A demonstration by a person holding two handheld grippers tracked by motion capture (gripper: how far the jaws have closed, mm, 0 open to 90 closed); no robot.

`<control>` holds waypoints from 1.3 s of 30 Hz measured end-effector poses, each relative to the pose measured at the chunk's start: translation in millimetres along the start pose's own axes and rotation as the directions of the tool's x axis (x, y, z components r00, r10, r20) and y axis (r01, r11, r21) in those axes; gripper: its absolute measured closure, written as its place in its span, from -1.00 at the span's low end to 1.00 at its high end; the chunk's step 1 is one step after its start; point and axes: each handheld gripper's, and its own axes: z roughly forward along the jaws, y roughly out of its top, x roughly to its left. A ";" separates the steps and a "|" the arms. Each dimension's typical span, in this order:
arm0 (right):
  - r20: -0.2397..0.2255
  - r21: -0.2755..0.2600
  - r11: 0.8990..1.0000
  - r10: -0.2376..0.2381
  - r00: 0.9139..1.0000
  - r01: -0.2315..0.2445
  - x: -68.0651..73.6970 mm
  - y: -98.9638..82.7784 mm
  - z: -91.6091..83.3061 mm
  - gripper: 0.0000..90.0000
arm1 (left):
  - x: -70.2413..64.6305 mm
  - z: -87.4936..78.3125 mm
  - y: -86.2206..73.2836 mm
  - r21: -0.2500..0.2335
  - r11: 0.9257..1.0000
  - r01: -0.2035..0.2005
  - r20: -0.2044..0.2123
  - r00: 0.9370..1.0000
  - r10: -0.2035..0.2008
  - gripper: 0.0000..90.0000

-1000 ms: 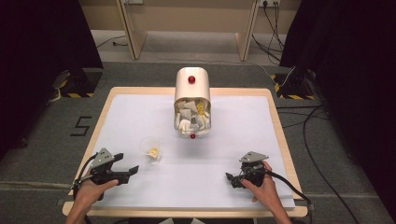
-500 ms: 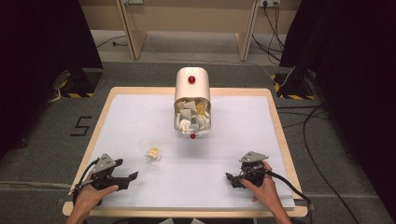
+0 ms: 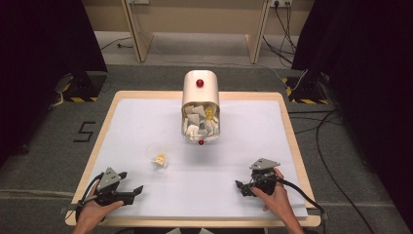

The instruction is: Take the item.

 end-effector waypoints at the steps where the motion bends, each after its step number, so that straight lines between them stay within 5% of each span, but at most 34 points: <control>1: 0.000 0.000 1.000 0.000 1.000 0.000 0.0 0.0 0.0 -0.96 | 0.0 0.0 0.0 0.000 1.000 0.000 0.000 1.000 0.000 -0.66; 19: 0.000 0.000 1.000 0.000 1.000 0.000 0.0 0.0 0.0 -0.96 | -0.9 -7.3 -14.8 0.040 0.999 0.022 -0.047 0.999 -0.020 -0.62; 39: 0.001 -0.001 1.000 -0.004 1.000 0.004 -0.4 0.0 0.0 -0.96 | -8.1 -25.4 -35.7 -0.020 0.999 0.043 -0.086 0.995 -0.044 -0.63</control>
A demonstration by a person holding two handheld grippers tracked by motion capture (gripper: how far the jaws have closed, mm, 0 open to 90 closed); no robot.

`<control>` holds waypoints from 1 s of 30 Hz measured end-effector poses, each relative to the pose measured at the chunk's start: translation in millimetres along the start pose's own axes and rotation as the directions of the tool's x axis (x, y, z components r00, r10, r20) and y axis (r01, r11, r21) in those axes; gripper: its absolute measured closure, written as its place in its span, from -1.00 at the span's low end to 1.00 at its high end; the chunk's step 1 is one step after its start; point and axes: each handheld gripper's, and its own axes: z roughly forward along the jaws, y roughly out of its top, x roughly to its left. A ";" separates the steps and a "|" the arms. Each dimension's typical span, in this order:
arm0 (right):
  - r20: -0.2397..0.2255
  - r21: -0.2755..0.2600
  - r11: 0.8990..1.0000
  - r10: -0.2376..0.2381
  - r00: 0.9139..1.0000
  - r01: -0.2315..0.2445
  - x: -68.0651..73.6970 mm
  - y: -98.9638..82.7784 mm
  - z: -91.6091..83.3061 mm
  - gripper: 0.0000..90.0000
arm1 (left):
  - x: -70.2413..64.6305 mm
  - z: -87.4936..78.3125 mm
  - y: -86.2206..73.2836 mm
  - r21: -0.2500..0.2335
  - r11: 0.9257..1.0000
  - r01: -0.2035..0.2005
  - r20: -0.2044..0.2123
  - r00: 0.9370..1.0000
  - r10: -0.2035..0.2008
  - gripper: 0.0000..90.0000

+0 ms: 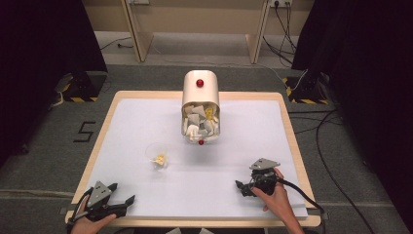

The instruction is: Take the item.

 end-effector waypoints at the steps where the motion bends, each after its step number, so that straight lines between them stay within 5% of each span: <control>1: 0.001 0.000 1.000 -0.002 1.000 0.002 -0.1 0.0 0.0 -0.96 | -1.1 -1.2 -1.5 -0.005 1.000 0.004 -0.003 1.000 -0.004 -0.63; 20: 0.001 0.000 1.000 -0.001 1.000 0.001 0.0 0.0 0.0 -0.96 | -11.0 -14.5 -16.5 -0.052 0.999 0.012 -0.036 0.999 -0.014 -0.65; 30: 0.001 0.000 1.000 0.000 1.000 0.000 -0.1 0.0 0.0 -0.96 | -8.7 -14.0 -16.9 -0.049 0.999 0.023 -0.015 1.000 -0.024 -0.69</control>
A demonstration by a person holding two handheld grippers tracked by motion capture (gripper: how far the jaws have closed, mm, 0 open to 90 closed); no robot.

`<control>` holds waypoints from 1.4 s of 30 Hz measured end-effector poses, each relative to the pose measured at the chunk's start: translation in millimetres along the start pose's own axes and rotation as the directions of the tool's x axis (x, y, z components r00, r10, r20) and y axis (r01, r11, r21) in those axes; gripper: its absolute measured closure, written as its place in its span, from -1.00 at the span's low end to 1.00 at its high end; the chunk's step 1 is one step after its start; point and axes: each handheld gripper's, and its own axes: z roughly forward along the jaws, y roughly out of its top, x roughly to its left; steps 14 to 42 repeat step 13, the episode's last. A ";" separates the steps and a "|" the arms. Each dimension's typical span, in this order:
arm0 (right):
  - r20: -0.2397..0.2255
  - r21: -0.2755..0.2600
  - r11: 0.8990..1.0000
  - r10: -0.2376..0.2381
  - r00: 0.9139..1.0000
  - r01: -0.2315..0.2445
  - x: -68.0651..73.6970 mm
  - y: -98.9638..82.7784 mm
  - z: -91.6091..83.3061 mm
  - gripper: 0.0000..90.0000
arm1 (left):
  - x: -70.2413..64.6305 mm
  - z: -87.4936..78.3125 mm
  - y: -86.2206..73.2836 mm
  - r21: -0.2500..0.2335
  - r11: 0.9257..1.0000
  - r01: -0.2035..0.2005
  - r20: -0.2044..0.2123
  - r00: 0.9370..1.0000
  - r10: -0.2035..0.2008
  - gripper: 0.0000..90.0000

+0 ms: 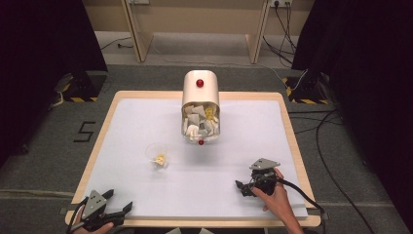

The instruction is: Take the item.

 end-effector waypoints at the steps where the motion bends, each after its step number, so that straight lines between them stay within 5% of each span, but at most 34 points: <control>1: -0.001 0.001 1.000 0.004 1.000 -0.004 0.5 0.0 0.0 -0.96 | -0.1 0.2 0.0 0.000 1.000 -0.001 0.001 1.000 0.001 -0.70; 42: -0.001 0.000 1.000 0.000 1.000 0.000 0.0 0.0 0.0 -0.96 | 0.3 0.3 0.0 0.002 1.000 0.001 0.004 1.000 -0.001 -0.70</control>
